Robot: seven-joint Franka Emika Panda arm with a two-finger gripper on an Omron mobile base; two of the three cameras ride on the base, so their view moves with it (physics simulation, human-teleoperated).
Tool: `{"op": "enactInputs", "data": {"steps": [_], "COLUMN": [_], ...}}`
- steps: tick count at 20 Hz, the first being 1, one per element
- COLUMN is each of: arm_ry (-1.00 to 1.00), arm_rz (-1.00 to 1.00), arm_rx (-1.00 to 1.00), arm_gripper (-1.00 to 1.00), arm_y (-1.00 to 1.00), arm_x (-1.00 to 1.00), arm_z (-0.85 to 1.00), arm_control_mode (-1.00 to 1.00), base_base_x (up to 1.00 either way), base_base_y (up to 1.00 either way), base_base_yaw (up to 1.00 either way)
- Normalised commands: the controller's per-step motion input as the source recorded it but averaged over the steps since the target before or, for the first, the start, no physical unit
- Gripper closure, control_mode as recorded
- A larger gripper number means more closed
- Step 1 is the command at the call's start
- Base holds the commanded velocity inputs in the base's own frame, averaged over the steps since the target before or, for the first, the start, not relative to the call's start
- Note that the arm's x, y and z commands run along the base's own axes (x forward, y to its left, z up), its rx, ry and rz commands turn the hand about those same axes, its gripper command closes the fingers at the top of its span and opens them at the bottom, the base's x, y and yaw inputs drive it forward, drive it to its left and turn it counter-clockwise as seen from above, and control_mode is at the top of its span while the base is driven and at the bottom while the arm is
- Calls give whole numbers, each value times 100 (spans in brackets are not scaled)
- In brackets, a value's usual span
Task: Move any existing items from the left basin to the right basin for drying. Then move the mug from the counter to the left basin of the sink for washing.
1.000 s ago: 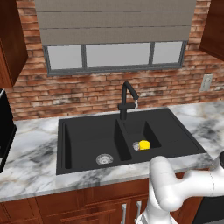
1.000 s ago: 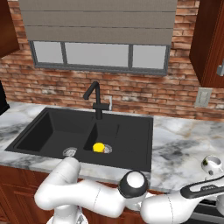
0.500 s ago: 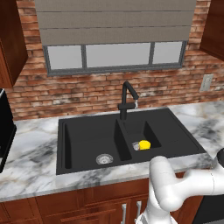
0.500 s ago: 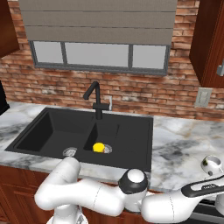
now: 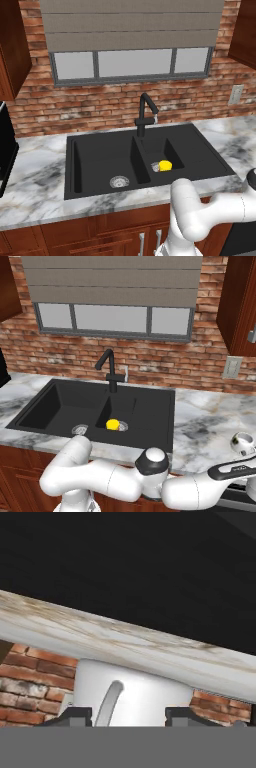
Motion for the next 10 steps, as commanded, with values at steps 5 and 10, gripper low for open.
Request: {"op": "enactInputs", "data": {"steps": [5, 10], "arm_ry": [0, 0], "arm_rz": [1, 0], "arm_rx": [0, 0], "arm_gripper": [100, 100], "arm_y": [0, 0], "arm_x": [0, -8], "arm_z": [-1, -3], "arm_control_mode": [-100, -100], "base_base_x": [0, 0], "base_base_y": [0, 0], "base_base_yaw": [0, 0]}}
